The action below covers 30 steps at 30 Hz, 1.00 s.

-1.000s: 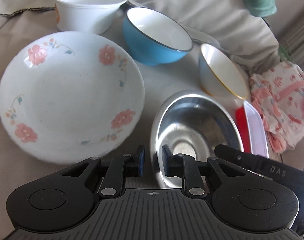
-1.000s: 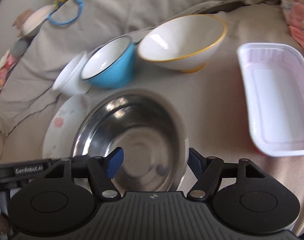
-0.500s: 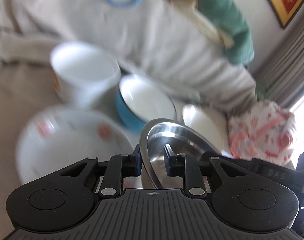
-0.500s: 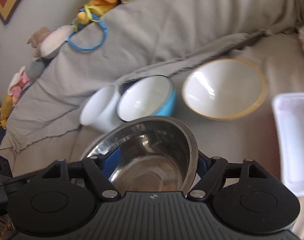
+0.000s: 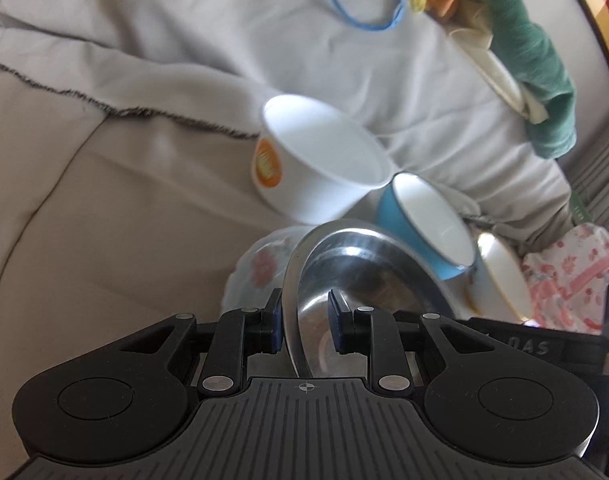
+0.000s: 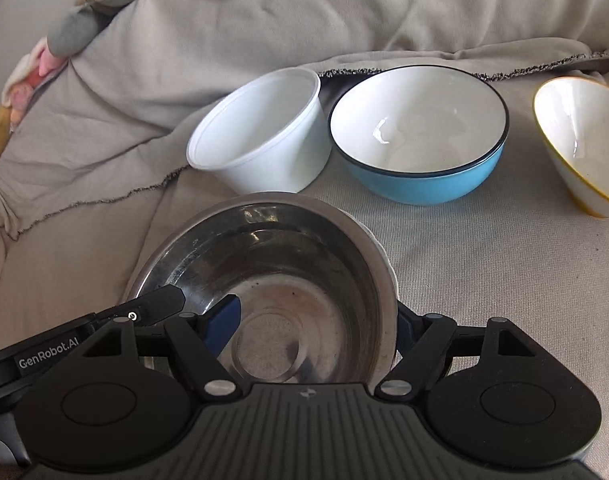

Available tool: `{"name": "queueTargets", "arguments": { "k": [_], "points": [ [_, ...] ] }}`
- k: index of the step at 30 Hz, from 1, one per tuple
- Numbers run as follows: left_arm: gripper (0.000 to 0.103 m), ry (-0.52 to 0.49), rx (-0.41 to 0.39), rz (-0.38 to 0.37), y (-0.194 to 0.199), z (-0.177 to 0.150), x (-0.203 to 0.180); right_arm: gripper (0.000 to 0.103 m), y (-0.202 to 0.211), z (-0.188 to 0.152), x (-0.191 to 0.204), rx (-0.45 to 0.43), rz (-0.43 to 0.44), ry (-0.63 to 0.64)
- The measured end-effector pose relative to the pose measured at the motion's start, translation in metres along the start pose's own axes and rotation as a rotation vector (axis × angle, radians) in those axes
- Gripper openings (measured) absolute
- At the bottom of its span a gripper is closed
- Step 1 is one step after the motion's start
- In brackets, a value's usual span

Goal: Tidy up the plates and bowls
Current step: 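Lift the steel bowl and lower it onto the floral plate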

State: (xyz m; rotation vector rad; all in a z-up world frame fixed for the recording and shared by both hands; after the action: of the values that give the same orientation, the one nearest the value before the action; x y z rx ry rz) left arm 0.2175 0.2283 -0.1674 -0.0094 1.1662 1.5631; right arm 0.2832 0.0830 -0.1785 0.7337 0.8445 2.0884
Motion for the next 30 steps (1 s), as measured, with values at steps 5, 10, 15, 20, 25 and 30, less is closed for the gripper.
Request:
{"name": "queueTargets", "arguments": {
  "k": [5,10,15,20,25,30],
  "points": [
    [0.025,0.001,0.005,0.037,-0.004,-0.005,0.014,0.078,-0.006,-0.004,0.007,-0.004,-0.033,0.054],
    [0.025,-0.028,-0.077,0.071,0.010,0.007,0.017,0.078,0.001,-0.001,0.014,-0.053,-0.092,0.160],
    [0.034,-0.058,-0.062,0.166,-0.002,0.005,0.027,0.079,0.015,0.006,0.014,-0.133,-0.162,0.233],
    [0.033,-0.027,-0.005,0.160,-0.017,-0.003,0.033,0.080,-0.001,-0.008,-0.006,-0.064,-0.133,0.145],
    [0.026,-0.019,0.025,0.164,-0.025,-0.010,0.033,0.080,-0.021,-0.028,-0.009,0.043,0.046,0.003],
    [0.036,-0.005,0.016,0.181,-0.029,-0.008,0.027,0.080,-0.018,-0.028,-0.006,0.036,0.104,0.005]
  ]
}}
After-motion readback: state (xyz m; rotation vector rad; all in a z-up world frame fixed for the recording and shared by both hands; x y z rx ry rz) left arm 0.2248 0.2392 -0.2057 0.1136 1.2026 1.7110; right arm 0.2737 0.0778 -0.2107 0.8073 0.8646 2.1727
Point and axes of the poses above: each gripper's, at about its wrist camera, not at the fingertips, and y roughly against the way its jaws point, x to its left, z to its top, the point moved 10 cm from there along -y, roughly the way its jaws point, and after that the axes turned 10 degrees about y, right-handed, at the moved point
